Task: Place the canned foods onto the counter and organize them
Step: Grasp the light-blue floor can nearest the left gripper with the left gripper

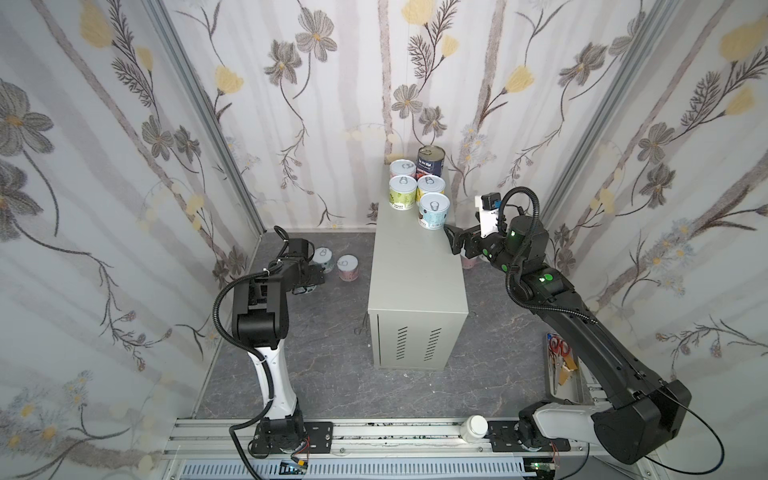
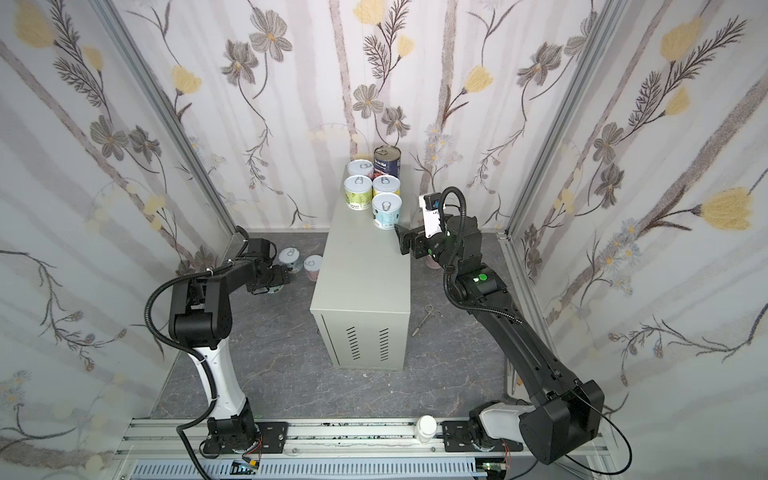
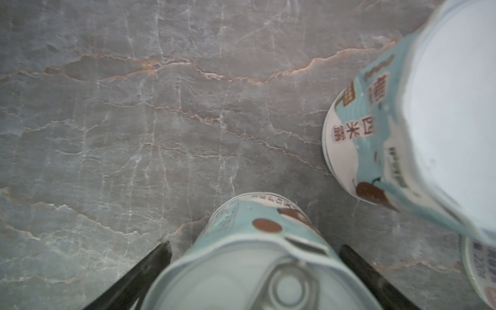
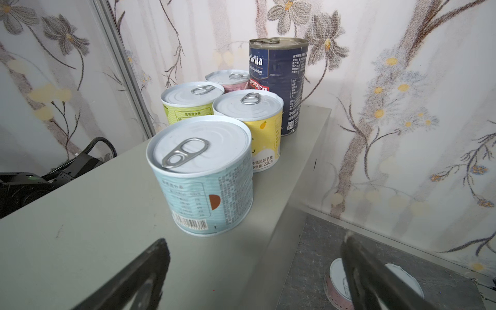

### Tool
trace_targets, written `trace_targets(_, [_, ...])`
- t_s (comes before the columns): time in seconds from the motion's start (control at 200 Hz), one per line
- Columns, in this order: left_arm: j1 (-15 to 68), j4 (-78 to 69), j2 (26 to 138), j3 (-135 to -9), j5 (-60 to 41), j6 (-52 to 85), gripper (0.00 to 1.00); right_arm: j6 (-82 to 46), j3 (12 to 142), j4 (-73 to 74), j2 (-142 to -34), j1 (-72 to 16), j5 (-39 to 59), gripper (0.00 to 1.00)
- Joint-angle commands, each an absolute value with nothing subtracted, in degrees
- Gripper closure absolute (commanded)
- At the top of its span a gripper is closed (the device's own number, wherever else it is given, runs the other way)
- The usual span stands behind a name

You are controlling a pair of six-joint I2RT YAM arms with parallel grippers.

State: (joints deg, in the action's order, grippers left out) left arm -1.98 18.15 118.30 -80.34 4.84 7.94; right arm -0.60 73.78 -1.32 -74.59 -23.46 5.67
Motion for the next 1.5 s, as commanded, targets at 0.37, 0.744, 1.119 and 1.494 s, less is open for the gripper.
trace_targets(0.37, [-2.0, 5.9, 113.1, -69.1, 5.9, 11.7, 0.11, 0.3, 73.6, 4.3, -75.9, -22.3, 8.8, 0.01])
trace_targets(0.744, [-0.9, -5.7, 109.7, -61.6, 11.0, 10.7, 0.15, 0.9, 72.6, 5.9, -76.8, -22.0, 9.1, 0.01])
trace_targets(1.119, [0.5, -10.4, 111.1, -61.0, 12.7, 8.5, 0.17, 0.9, 71.7, 5.5, -76.8, -21.9, 8.3, 0.01])
trace_targets(1.494, [0.4, -6.5, 113.7, -64.4, 11.8, 8.1, 0.29, 1.3, 71.9, 4.8, -76.7, -21.8, 7.6, 0.01])
